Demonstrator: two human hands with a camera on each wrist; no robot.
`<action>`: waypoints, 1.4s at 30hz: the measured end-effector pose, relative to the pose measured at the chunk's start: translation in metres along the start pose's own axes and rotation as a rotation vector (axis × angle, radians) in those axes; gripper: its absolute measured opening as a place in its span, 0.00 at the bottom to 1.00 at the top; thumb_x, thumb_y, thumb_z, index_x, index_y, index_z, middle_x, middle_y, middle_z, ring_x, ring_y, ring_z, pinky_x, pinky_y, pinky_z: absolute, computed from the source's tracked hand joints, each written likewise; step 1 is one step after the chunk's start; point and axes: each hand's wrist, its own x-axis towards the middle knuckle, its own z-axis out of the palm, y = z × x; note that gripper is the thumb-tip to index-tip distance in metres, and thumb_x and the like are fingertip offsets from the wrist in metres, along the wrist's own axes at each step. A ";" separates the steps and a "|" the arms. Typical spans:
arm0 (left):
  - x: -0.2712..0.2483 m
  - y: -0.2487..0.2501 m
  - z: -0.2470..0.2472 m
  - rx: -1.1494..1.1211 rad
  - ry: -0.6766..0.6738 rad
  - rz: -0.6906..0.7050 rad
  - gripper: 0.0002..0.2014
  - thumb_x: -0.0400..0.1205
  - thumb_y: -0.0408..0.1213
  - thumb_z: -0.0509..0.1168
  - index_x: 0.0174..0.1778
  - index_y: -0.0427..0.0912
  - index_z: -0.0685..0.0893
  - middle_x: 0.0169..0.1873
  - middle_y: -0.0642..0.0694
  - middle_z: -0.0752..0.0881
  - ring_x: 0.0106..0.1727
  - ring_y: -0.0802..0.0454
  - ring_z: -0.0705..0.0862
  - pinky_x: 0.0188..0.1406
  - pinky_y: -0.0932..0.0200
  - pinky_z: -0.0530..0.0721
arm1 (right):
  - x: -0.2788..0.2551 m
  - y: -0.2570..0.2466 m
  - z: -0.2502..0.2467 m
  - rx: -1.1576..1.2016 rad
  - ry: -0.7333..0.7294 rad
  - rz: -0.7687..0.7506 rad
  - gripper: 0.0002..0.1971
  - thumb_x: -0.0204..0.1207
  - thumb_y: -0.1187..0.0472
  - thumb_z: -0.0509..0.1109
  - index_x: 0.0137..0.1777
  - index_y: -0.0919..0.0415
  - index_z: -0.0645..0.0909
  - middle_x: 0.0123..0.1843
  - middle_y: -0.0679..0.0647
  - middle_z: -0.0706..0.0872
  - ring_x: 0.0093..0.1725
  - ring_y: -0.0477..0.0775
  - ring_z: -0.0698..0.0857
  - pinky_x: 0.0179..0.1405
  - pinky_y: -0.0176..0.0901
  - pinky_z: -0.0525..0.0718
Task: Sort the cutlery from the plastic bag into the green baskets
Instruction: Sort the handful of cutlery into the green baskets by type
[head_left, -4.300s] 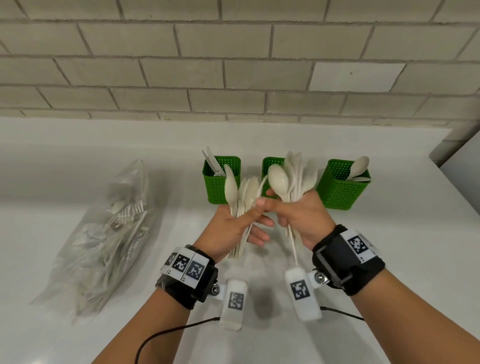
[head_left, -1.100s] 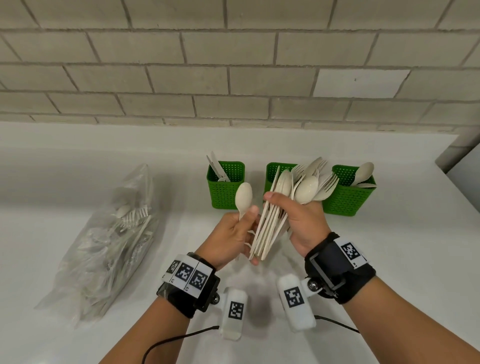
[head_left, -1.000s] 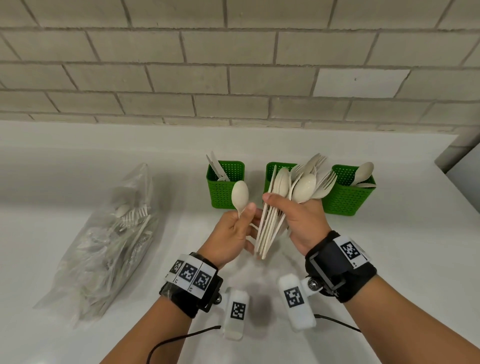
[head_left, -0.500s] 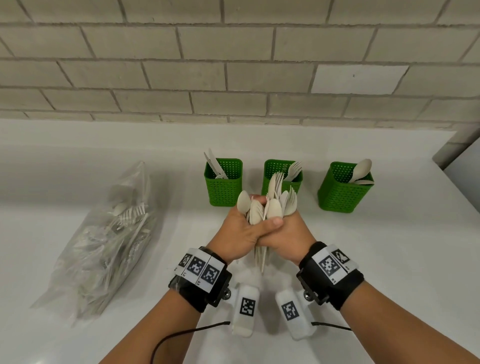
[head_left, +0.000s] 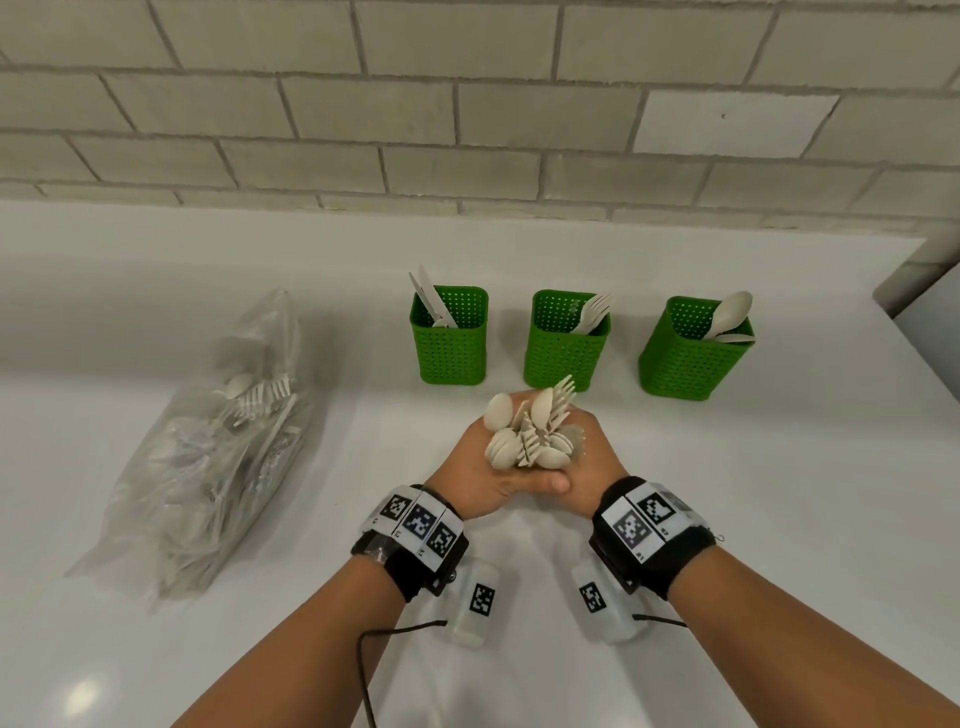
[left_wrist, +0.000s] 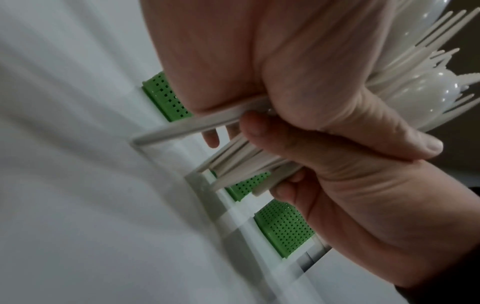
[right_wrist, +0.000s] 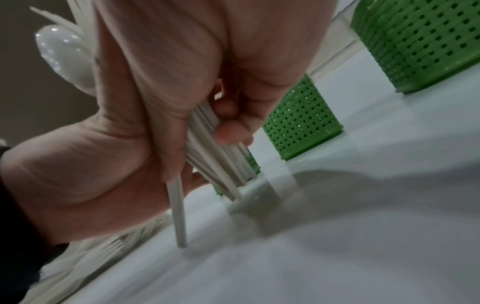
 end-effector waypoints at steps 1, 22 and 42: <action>0.000 -0.001 -0.001 0.005 -0.005 -0.012 0.28 0.67 0.23 0.80 0.61 0.42 0.80 0.51 0.58 0.89 0.58 0.59 0.86 0.61 0.62 0.82 | 0.000 0.002 -0.001 -0.007 -0.030 0.007 0.12 0.67 0.57 0.76 0.48 0.43 0.82 0.49 0.44 0.88 0.52 0.47 0.87 0.57 0.48 0.85; 0.011 -0.005 -0.004 -0.055 0.288 -0.119 0.12 0.72 0.22 0.75 0.51 0.32 0.88 0.49 0.36 0.91 0.54 0.42 0.90 0.56 0.49 0.88 | 0.002 0.020 -0.002 -0.137 -0.095 0.014 0.14 0.67 0.64 0.81 0.50 0.66 0.82 0.48 0.54 0.84 0.41 0.53 0.86 0.44 0.45 0.85; -0.008 0.039 -0.009 -0.317 0.074 -0.193 0.01 0.74 0.29 0.70 0.39 0.36 0.84 0.24 0.43 0.81 0.25 0.48 0.82 0.30 0.56 0.83 | 0.006 -0.067 -0.038 0.033 0.250 -0.160 0.28 0.62 0.45 0.82 0.63 0.47 0.82 0.47 0.45 0.75 0.36 0.40 0.73 0.39 0.25 0.74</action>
